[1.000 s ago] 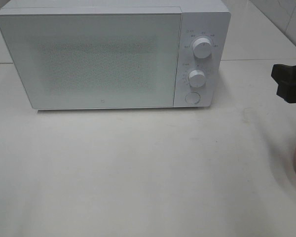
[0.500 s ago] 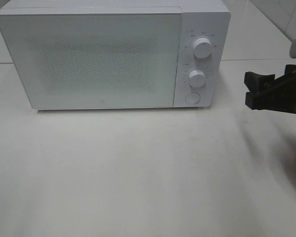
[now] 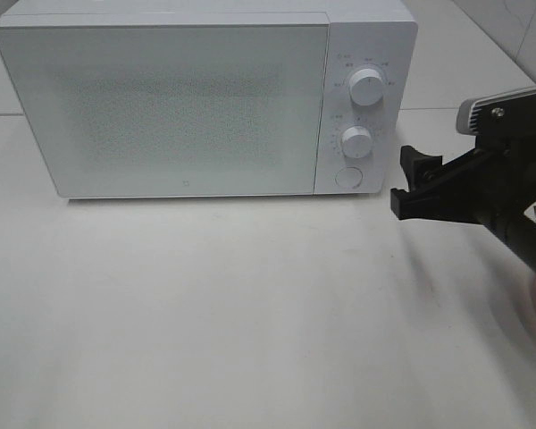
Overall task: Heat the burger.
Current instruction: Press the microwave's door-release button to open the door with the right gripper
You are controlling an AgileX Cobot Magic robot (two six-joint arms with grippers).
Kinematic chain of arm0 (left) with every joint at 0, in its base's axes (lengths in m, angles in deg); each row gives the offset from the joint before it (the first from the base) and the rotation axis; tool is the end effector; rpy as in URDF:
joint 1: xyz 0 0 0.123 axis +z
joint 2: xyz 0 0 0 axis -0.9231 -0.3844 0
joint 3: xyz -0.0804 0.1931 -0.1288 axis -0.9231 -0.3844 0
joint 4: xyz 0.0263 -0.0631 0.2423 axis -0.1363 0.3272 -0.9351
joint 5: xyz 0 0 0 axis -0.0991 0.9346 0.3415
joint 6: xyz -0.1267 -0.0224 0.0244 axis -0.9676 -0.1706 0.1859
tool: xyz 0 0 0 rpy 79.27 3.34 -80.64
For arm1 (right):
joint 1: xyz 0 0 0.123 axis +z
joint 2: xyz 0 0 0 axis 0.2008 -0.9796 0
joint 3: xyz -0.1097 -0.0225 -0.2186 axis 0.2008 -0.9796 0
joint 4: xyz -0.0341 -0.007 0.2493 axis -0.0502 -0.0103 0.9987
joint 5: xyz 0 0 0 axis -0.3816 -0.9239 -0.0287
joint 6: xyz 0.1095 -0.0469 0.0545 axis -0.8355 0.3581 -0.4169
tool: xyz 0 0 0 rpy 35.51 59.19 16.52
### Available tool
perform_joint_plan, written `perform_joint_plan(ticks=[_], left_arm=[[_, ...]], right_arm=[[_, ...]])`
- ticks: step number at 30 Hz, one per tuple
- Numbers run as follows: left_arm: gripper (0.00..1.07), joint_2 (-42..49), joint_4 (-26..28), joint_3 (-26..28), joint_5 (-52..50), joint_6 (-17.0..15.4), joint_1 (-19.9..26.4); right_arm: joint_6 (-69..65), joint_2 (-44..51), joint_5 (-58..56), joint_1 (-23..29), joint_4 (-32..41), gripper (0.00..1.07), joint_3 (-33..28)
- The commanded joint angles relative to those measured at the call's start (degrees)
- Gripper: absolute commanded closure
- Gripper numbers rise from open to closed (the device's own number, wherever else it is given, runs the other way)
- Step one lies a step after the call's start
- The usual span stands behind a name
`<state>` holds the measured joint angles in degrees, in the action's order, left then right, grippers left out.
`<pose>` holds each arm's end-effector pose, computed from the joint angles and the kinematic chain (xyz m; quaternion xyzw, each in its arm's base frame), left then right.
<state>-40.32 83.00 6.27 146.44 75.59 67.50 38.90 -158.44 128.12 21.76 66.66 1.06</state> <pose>0.0656 -0.0171 0.2644 0.0227 0.8493 -0.0623 0.5237 0.2562 0.0952 0.1335 -0.0865 0.7469 -0.0166 0.6591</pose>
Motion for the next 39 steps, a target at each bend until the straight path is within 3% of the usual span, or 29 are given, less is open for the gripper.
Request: perform_joint_plan(ticks=[1,14,24,39], left_arm=[[0.08,1.1,-0.1,-0.2,-0.7,0.0,-0.2],[0.08,1.1,-0.1,-0.2,-0.7,0.0,-0.2],[0.08,1.1,-0.1,-0.2,-0.7,0.0,-0.2],[0.08,0.8,-0.1,-0.2,-0.7,0.0,-0.2]], right_arm=[[1.4,-3.1,4.5,5.2,4.9,0.33,-0.1],[1.7,-9.9,8.5,14.2,14.4,0.33,1.8],[1.6,-12.9,8.5,14.2,14.4,0.33,6.1],[-5.4,-16.0,9.2,14.2,14.3,0.33,7.2]])
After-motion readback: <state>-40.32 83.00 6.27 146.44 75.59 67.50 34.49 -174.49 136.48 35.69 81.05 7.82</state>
